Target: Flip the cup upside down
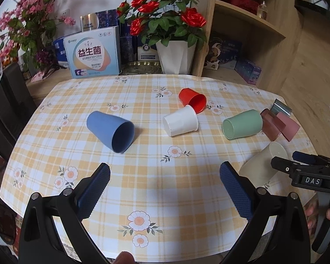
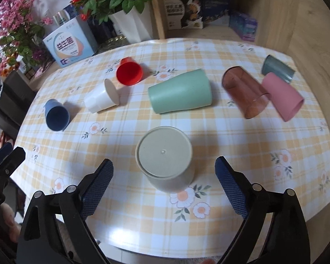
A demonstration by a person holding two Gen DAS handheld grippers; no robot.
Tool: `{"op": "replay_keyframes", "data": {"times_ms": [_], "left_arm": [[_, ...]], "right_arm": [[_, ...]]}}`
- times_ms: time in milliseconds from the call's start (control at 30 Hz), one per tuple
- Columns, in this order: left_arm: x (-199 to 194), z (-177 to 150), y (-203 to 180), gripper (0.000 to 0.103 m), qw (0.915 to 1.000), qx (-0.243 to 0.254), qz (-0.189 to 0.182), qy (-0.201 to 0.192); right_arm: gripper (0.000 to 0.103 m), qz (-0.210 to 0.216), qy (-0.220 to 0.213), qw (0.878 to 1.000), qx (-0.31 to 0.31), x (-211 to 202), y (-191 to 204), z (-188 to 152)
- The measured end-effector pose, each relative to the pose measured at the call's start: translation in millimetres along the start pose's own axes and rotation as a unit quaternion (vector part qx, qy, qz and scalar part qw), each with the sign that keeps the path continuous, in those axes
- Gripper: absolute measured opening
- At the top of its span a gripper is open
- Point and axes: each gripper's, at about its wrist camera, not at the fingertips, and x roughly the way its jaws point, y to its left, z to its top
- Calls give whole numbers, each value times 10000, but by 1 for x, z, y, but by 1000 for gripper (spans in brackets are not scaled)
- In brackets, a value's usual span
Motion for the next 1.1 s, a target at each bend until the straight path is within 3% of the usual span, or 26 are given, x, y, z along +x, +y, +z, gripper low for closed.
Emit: {"op": "replay_keyframes", "data": {"times_ms": [300, 467, 733, 1100], "left_arm": [[-48, 24, -11, 97, 9989, 221, -120, -405], [-94, 42, -17, 97, 9964, 250, -217, -780], [-170, 60, -31, 97, 9858, 417, -134, -1619], [-209, 62, -37, 97, 9804, 402, -279, -1909]], "right_arm": [[90, 159, -383, 9991, 30, -65, 4, 7], [90, 58, -896, 9957, -220, -124, 18, 9], [90, -62, -1790, 9832, -349, -206, 24, 7], [90, -278, -2474, 9680, -326, -263, 21, -4]]}}
